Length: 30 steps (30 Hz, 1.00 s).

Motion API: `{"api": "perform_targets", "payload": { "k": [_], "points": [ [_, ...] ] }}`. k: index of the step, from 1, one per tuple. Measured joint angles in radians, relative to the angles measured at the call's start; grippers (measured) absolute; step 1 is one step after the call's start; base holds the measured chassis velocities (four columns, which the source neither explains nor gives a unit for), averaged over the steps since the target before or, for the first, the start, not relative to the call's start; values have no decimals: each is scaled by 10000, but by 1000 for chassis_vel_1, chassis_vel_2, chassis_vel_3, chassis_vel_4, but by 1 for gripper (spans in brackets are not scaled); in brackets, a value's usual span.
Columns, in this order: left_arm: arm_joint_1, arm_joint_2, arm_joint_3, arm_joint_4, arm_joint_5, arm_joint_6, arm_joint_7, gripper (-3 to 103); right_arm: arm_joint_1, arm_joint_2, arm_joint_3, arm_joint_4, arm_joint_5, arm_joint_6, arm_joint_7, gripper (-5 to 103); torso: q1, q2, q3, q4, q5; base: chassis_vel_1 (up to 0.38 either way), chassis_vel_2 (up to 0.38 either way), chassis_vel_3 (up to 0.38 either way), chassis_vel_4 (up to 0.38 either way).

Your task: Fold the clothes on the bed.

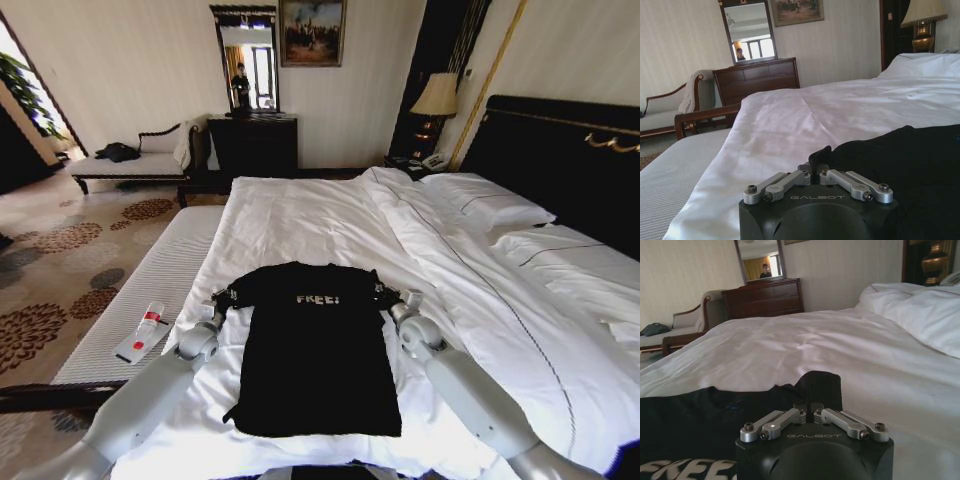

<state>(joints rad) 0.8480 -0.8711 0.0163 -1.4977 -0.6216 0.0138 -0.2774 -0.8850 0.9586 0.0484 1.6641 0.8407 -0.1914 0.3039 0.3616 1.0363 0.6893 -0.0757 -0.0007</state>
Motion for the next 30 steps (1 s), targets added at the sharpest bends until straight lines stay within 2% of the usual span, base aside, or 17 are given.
{"api": "perform_targets", "payload": {
  "k": [7,17,19,23,25,30],
  "points": [
    [-4,249,52,-115,3,4,-5,2,994,460,-1249,-711,-170,12,26,2,0,-1,0,3,0,0,0,0,0],
    [76,164,37,-148,28,4,13,2,1202,820,-1637,-1713,-452,61,-90,2,1,-1,1,1,0,0,0,0,0],
    [78,140,41,-148,41,4,13,2,1146,806,-1662,-1718,-510,63,-127,-2,0,-1,1,0,1,0,0,0,0],
    [65,38,92,-145,81,2,18,2,855,723,-1801,-1474,-780,67,-239,19,0,-1,0,-1,1,0,0,0,0],
    [58,33,100,-146,82,2,17,2,797,709,-1824,-1361,-795,67,-238,19,0,-1,0,0,2,0,0,0,0],
    [68,37,105,-170,97,2,9,2,639,624,-2020,-971,-964,51,-160,40,0,-1,0,2,1,0,0,0,0]
  ]
}}
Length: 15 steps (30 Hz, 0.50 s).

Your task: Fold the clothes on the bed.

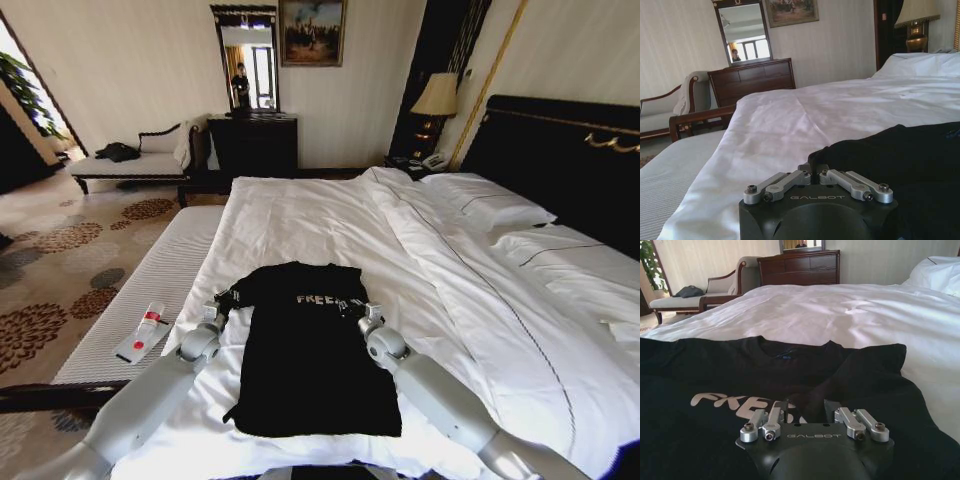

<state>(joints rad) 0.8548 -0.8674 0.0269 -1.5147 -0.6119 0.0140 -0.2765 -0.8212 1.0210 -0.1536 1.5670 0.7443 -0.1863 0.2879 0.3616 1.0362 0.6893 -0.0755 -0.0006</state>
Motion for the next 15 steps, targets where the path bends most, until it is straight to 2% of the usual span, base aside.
{"api": "perform_targets", "payload": {
  "k": [2,4,6,7,9,10,11,13,15],
  "points": [
    [40,7,-16,-56,5,0,-15,2,-50,-46,-70,81,-136,3,19,51,0,-1,0,0,1,0,0,0,0],
    [68,18,-32,-89,5,4,-27,2,-92,-96,-70,162,-150,6,-8,51,0,0,0,0,0,0,0,0,0],
    [137,47,-68,-152,5,13,-34,2,-206,-201,21,390,-197,58,-95,62,0,0,0,-1,1,0,0,0,0],
    [137,47,-68,-152,5,13,-34,2,-206,-201,21,390,-197,58,-95,62,0,0,0,-1,1,0,0,0,0],
    [213,82,-103,-201,7,18,-36,2,-389,-324,429,785,-304,189,-149,73,0,0,0,2,0,0,0,0,0],
    [237,87,-113,-219,8,18,-37,2,-489,-363,673,918,-399,244,-155,73,0,0,0,3,1,0,0,0,0],
    [261,89,-123,-259,8,22,-42,2,-678,-421,1136,1093,-569,331,-157,84,0,0,0,3,0,0,0,0,0],
    [264,90,-124,-297,8,30,-53,2,-833,-464,1502,1200,-628,382,-160,84,0,0,0,3,0,0,0,0,0],
    [245,105,-99,-386,4,93,-84,2,-1143,-565,2259,1309,-667,454,-191,94,0,0,0,-1,1,0,0,0,0]
  ]
}}
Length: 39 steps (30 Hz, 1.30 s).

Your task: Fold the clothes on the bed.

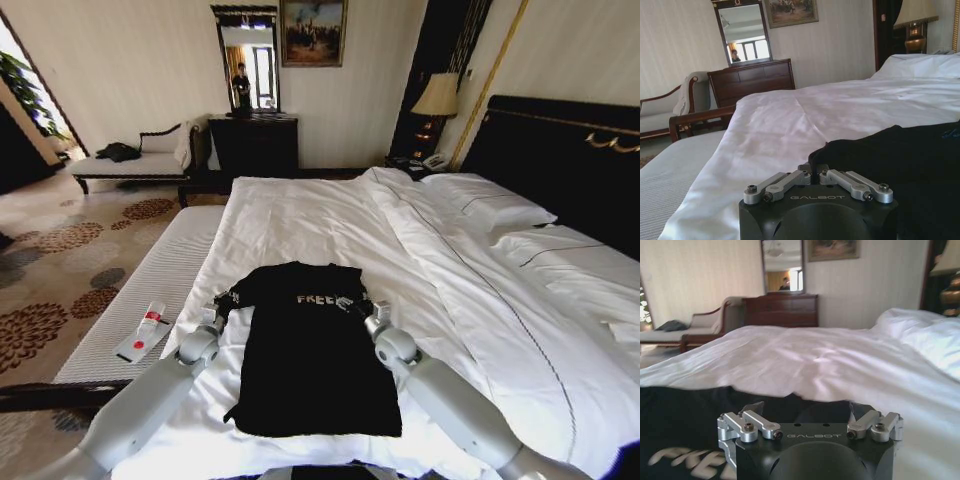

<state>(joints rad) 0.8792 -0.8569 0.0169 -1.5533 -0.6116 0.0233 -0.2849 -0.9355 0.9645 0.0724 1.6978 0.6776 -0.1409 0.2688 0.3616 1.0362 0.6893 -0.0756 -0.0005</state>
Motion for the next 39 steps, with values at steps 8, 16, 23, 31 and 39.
{"api": "perform_targets", "payload": {
  "k": [8,16,23,31,39],
  "points": [
    [-741,-145,882,-446,-175,599,-402,2,-1017,-358,1914,104,35,262,-248,100,0,0,0,-5,2,0,0,0,0],
    [-669,-352,1879,-1511,-546,1464,-1398,2,-1407,-436,2121,232,-109,419,-345,100,0,0,0,7,1,0,0,0,0],
    [-1198,-875,2735,-1364,-442,1543,-1626,2,-1500,-371,2209,108,-78,434,-325,100,0,0,0,0,2,0,0,0,0],
    [-2102,-1517,3281,-538,-612,1543,-1841,2,-1617,-345,2213,69,-101,467,-339,100,0,0,0,-1,1,0,0,0,0],
    [-2480,-1970,3961,-245,-861,1554,-2076,2,-1601,-341,2170,60,-114,471,-336,100,1,-1,1,0,1,0,0,0,0]
  ]
}}
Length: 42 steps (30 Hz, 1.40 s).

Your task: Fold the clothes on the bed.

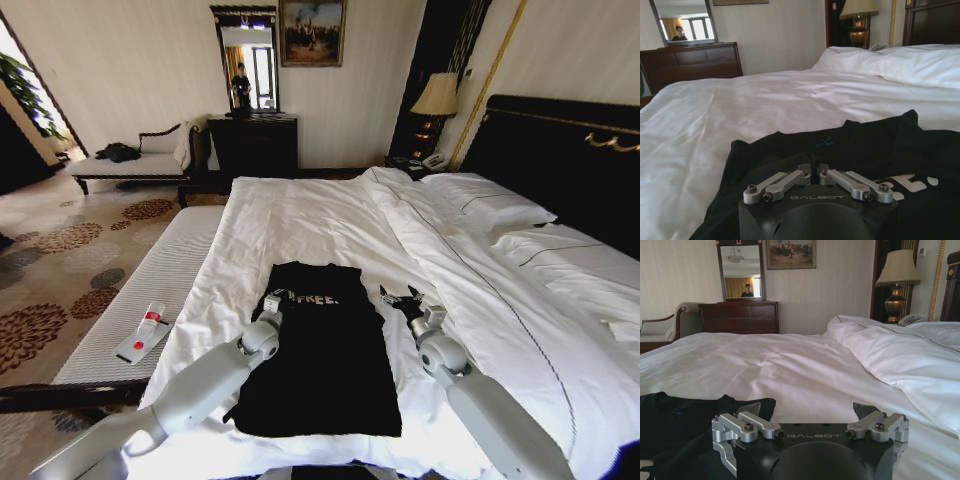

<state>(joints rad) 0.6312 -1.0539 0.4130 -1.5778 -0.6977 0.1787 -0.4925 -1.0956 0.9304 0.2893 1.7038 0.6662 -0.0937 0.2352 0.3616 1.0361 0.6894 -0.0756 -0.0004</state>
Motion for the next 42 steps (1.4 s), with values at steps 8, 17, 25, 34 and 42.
{"api": "perform_targets", "payload": {
  "k": [8,17,25,34,42],
  "points": [
    [150,205,89,-42,21,17,-62,-1,124,-60,-100,-108,23,0,-15,100,0,1,0,2,-2,0,0,0,0],
    [338,749,42,-705,48,189,45,34,332,15,-288,-112,182,-38,-22,100,0,1,-1,1,-2,0,0,0,0],
    [603,1401,-169,-1383,105,32,484,62,375,42,-307,-121,349,-70,-9,100,0,1,0,0,-3,0,0,0,0],
    [652,1442,-1566,-1153,-1076,-59,495,98,598,-11,-241,190,2228,-749,380,100,0,0,0,0,-3,0,0,0,0],
    [39,1545,-1961,-425,-2217,-77,1097,100,987,-133,-211,461,3061,-1446,990,100,0,0,0,0,-4,0,0,0,0]
  ]
}}
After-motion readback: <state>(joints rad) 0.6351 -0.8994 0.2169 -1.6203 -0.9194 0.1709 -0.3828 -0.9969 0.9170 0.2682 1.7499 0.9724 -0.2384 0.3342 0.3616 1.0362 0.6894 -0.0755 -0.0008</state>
